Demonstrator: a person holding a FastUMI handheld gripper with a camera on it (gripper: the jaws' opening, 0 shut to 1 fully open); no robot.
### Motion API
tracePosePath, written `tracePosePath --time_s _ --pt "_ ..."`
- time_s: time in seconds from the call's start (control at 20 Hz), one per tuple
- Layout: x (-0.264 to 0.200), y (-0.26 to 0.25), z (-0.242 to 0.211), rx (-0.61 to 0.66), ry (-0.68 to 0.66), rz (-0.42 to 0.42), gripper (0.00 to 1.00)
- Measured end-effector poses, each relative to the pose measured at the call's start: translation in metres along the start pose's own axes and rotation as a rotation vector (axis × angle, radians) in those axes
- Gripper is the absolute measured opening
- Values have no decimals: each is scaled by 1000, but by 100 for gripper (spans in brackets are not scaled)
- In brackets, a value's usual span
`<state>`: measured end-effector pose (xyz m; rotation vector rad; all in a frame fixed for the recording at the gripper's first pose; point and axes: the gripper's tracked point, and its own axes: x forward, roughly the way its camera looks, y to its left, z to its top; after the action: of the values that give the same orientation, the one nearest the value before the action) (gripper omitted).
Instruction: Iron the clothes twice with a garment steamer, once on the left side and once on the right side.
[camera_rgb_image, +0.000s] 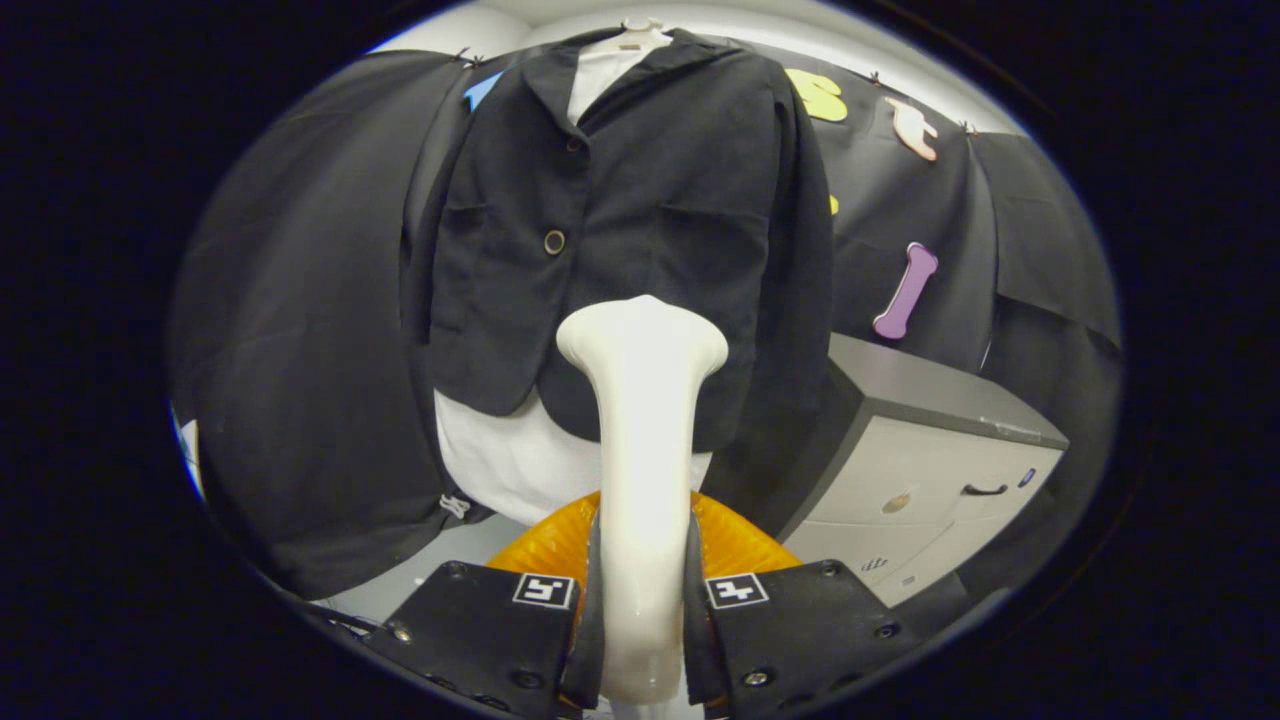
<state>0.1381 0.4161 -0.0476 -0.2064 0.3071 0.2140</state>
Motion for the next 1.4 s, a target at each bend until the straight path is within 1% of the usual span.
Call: tracePosePath --time_s 0.45,0.55,0.7,0.75,0.85,0.95,1.2,1.35,1.4 --pt "16 -2 -68 5 179 -41 35" --pt "13 -2 -70 5 196 -48 35" --pt "10 1 -59 2 164 -43 35" --pt "8 2 -51 3 139 -35 34" --pt "-3 5 -22 9 68 -22 34" --pt "-23 11 25 25 -20 -11 35" --pt "-60 38 128 73 -267 -23 35" --pt "-73 57 175 69 -382 -35 34" --pt "-68 68 182 66 -411 -29 34"
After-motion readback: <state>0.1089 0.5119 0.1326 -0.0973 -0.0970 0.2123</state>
